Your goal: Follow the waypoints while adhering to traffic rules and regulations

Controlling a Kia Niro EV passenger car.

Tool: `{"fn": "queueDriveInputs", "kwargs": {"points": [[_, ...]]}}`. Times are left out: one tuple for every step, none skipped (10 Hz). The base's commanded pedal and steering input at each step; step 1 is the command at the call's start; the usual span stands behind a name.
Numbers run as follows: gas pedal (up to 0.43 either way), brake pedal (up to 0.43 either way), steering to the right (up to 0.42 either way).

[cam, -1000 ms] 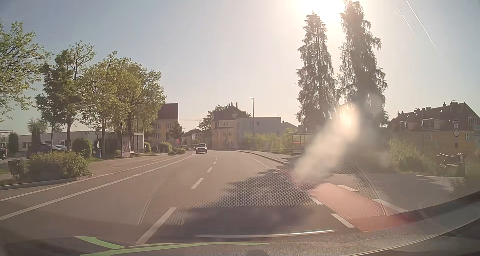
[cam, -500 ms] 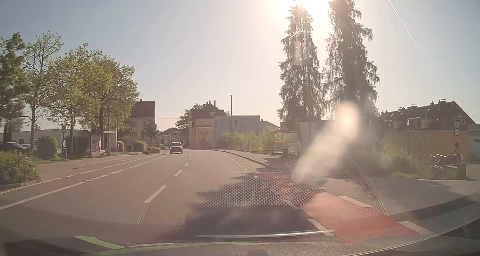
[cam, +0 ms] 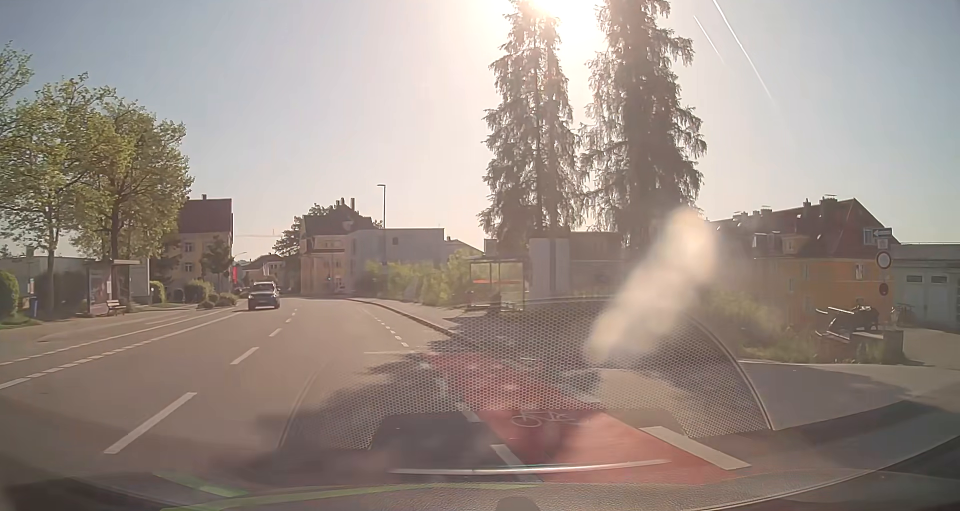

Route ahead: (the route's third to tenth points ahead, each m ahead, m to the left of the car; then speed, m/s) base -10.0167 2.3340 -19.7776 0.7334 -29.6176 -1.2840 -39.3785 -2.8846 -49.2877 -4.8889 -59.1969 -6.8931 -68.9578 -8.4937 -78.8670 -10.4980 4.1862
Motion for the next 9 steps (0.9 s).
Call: {"fn": "queueDriveInputs", "kwargs": {"points": [[0.0, 0.189, 0.342], [0.0, 0.189, 0.363], [0.0, 0.177, 0.38], [0.0, 0.171, 0.403], [0.0, 0.171, 0.425], [0.0, 0.171, 0.455], [0.0, 0.171, 0.478], [0.0, 0.171, 0.493], [0.0, 0.165, 0.527]]}}
